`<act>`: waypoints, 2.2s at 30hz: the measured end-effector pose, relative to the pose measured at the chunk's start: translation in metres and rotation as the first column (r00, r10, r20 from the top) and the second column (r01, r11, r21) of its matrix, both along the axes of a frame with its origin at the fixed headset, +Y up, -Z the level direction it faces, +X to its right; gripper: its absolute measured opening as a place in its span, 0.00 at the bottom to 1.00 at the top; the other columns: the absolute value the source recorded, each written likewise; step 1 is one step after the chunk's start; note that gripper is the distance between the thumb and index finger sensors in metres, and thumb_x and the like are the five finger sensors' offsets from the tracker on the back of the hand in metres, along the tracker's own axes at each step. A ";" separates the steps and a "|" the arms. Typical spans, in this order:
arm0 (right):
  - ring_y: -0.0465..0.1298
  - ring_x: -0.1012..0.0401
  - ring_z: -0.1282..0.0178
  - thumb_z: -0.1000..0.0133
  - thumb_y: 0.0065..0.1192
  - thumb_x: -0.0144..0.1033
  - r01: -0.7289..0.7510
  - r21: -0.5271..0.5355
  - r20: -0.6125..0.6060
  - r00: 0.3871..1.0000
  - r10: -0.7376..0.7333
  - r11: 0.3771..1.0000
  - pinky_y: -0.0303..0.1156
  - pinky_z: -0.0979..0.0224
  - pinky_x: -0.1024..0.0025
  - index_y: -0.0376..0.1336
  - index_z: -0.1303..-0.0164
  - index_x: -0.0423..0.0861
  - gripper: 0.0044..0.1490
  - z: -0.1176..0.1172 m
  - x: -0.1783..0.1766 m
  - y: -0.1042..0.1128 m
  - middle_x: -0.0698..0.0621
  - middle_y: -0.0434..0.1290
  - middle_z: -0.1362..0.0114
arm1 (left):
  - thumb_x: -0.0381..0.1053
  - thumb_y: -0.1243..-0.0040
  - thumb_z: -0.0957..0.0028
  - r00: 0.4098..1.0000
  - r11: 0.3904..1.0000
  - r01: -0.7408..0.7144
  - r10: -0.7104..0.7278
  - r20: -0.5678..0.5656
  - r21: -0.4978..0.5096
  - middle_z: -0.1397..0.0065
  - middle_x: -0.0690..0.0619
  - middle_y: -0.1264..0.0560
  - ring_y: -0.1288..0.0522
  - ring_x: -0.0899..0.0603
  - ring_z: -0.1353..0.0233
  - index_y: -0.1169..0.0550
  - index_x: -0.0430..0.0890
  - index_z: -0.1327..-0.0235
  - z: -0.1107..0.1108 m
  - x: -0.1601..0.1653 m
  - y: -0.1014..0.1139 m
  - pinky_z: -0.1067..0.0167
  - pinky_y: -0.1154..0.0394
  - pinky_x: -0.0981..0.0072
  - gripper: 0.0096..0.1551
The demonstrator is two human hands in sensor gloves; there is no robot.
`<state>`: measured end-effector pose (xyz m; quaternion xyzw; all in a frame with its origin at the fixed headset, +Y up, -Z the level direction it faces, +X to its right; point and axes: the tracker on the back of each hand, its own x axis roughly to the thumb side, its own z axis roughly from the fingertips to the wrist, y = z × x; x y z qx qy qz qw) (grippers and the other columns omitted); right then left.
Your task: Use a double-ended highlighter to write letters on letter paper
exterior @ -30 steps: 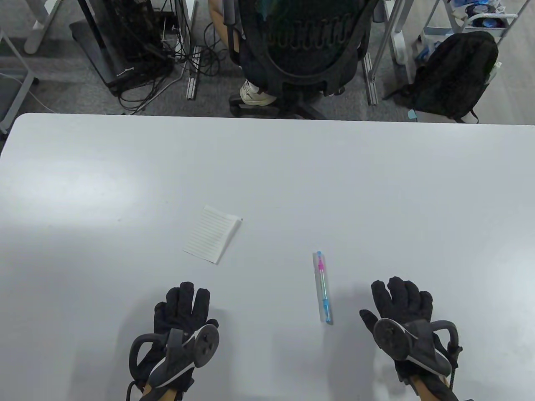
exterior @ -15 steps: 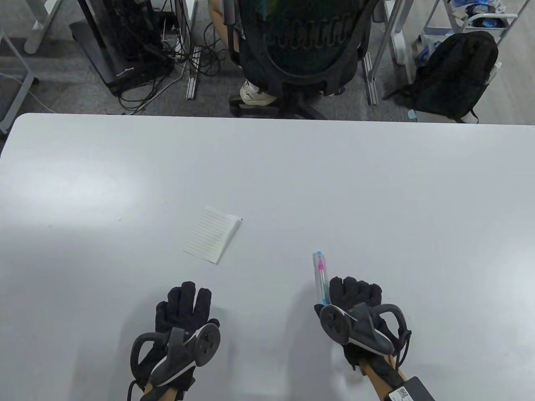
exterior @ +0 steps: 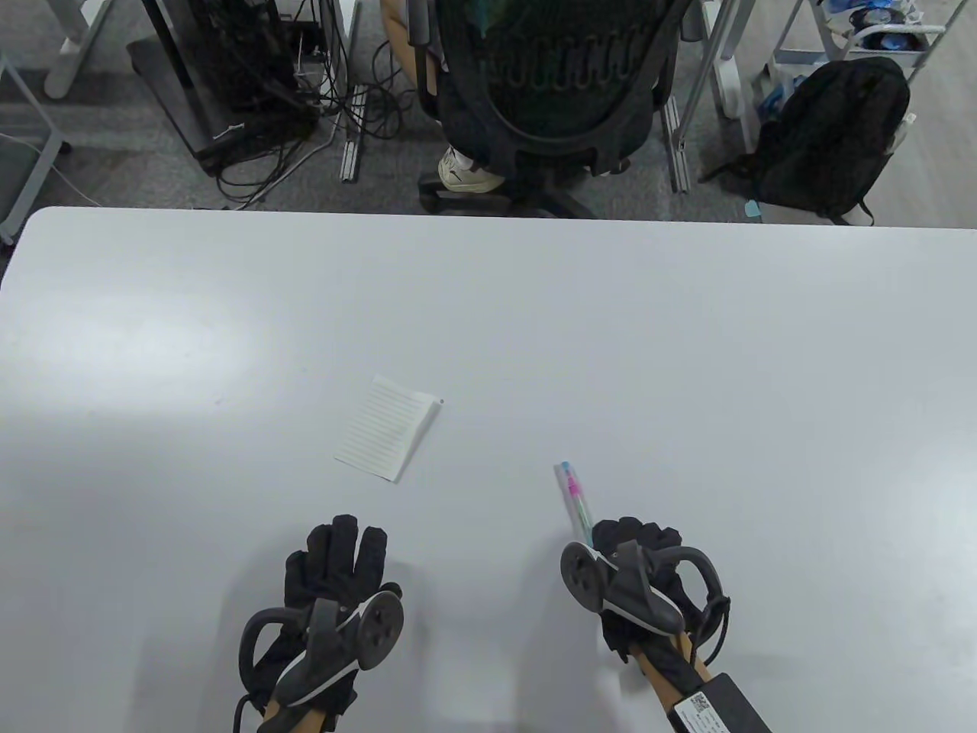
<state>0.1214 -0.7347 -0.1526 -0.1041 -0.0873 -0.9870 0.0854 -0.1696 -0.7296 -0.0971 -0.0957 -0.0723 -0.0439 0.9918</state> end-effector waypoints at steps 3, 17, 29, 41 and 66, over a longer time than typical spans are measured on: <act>0.76 0.40 0.48 0.38 0.56 0.44 -0.011 -0.037 0.001 1.000 0.011 0.999 0.66 0.33 0.29 0.66 0.35 0.31 0.33 -0.001 -0.001 0.001 0.31 0.74 0.40 | 0.62 0.60 0.34 1.000 1.000 -0.002 0.002 -0.002 -0.018 0.10 0.36 0.55 0.50 0.27 0.13 0.48 0.46 0.11 -0.001 0.001 -0.002 0.21 0.45 0.30 0.41; 0.77 0.40 0.46 0.41 0.61 0.45 -0.009 -0.044 -0.046 0.999 0.007 0.999 0.66 0.32 0.30 0.67 0.37 0.34 0.32 -0.005 0.001 0.004 0.34 0.75 0.39 | 0.62 0.60 0.34 0.998 0.997 -0.043 0.046 0.033 -0.066 0.10 0.37 0.55 0.50 0.28 0.12 0.49 0.47 0.11 -0.021 0.019 -0.004 0.21 0.45 0.30 0.41; 0.77 0.41 0.42 0.43 0.63 0.46 -0.015 0.076 -0.295 0.955 0.036 0.997 0.66 0.30 0.31 0.68 0.38 0.38 0.31 0.018 -0.032 0.027 0.37 0.76 0.37 | 0.63 0.60 0.34 0.992 0.996 -0.084 0.084 0.098 -0.003 0.10 0.37 0.55 0.49 0.29 0.12 0.54 0.45 0.11 -0.015 0.029 0.006 0.20 0.45 0.30 0.44; 0.77 0.43 0.41 0.45 0.63 0.48 0.086 0.137 -0.492 0.871 -0.007 0.987 0.68 0.31 0.30 0.69 0.38 0.41 0.31 0.040 -0.070 0.035 0.40 0.76 0.37 | 0.66 0.54 0.39 0.984 0.997 -0.058 0.049 0.174 0.044 0.12 0.43 0.42 0.33 0.39 0.17 0.45 0.51 0.13 -0.006 0.045 0.010 0.21 0.40 0.30 0.43; 0.74 0.41 0.32 0.42 0.56 0.50 0.129 0.149 -0.470 0.881 -0.044 0.980 0.65 0.28 0.32 0.62 0.26 0.42 0.37 0.038 -0.039 0.034 0.37 0.71 0.28 | 0.58 0.57 0.37 0.968 0.989 -0.103 0.074 0.241 0.110 0.26 0.57 0.26 0.22 0.52 0.31 0.33 0.56 0.22 -0.001 0.047 0.014 0.19 0.35 0.41 0.29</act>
